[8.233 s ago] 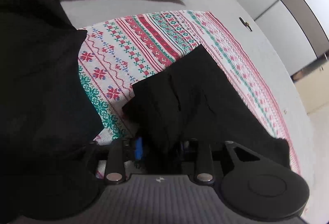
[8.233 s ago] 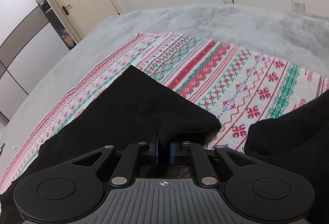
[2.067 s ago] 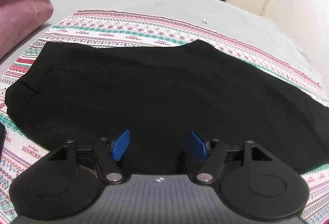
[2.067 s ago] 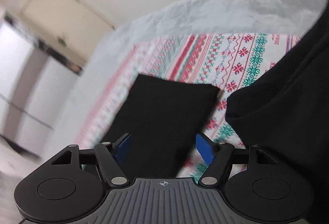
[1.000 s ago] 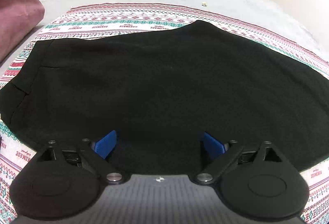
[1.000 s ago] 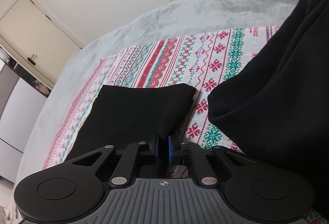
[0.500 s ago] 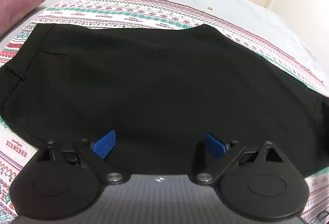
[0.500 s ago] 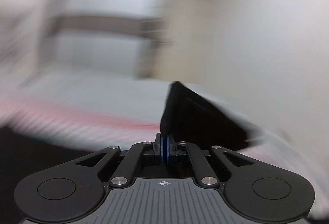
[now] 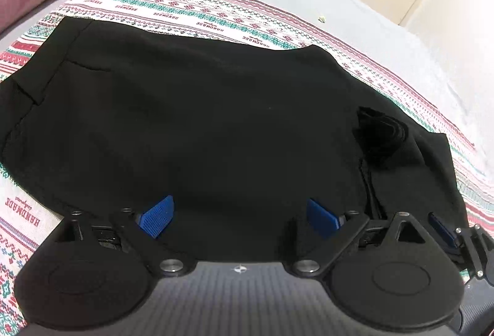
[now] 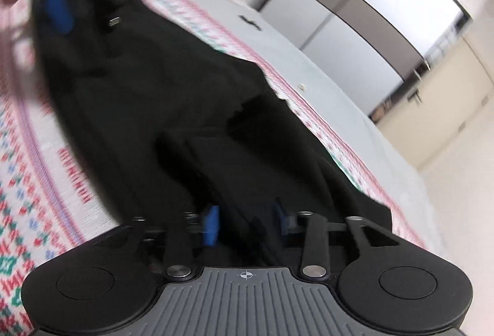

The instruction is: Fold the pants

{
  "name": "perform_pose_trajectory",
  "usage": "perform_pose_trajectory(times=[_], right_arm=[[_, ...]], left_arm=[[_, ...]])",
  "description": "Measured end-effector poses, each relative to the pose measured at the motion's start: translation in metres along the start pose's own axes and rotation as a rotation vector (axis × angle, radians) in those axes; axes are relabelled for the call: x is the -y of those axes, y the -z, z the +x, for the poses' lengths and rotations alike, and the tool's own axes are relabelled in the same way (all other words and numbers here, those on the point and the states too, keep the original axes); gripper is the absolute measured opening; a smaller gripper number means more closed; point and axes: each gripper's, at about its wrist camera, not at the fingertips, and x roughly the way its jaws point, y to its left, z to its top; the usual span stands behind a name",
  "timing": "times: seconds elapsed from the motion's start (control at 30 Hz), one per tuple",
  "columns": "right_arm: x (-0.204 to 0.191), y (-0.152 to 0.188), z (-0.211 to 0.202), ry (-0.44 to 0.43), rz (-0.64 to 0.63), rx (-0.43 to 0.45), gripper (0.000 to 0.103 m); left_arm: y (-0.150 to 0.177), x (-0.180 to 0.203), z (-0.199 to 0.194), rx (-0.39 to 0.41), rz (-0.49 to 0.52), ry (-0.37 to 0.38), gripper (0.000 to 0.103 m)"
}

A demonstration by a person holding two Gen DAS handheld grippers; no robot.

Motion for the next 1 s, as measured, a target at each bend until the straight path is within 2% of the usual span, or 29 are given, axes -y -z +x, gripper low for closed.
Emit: perform_pose_trajectory(times=[0.1, 0.27, 0.37, 0.4, 0.43, 0.47, 0.57, 0.63, 0.77, 0.87, 1.0], right_arm=[[0.001, -0.002, 0.002, -0.021, 0.051, -0.003, 0.04], [-0.007, -0.006, 0.001, -0.039, -0.022, 0.038, 0.04], [-0.012, -0.011, 0.006, -0.043, 0.014, 0.045, 0.04], [-0.014, -0.011, 0.007, -0.043, 0.013, 0.056, 0.035], [-0.017, -0.011, 0.006, -0.054, 0.004, 0.06, 0.008], [-0.018, -0.012, 0.006, -0.096, -0.004, 0.051, 0.002], [-0.01, -0.027, -0.016, -0.134, 0.127, 0.108, 0.003], [-0.009, -0.036, -0.032, -0.146, 0.186, 0.147, 0.002], [-0.03, -0.044, -0.039, -0.142, 0.152, 0.136, 0.002], [-0.042, -0.042, -0.039, -0.128, 0.179, 0.121, 0.003], [-0.049, -0.048, -0.05, -0.069, 0.244, 0.155, 0.003]], left_arm=[[-0.001, 0.0, 0.0, -0.003, -0.011, 0.012, 0.103], [-0.001, 0.003, 0.002, -0.007, -0.024, 0.023, 0.103], [0.0, 0.003, 0.002, -0.008, -0.025, 0.035, 0.103], [-0.001, 0.003, 0.002, -0.009, -0.025, 0.039, 0.103], [-0.001, 0.001, 0.002, -0.01, -0.03, 0.047, 0.103], [-0.002, -0.001, 0.001, -0.011, -0.044, 0.057, 0.103], [-0.006, -0.012, 0.0, -0.024, -0.127, 0.126, 0.103], [-0.007, -0.024, 0.004, -0.049, -0.227, 0.216, 0.103], [-0.008, -0.038, 0.007, -0.055, -0.344, 0.319, 0.103], [-0.007, -0.04, 0.012, -0.062, -0.378, 0.355, 0.103], [-0.005, -0.033, 0.012, -0.056, -0.373, 0.388, 0.103]])
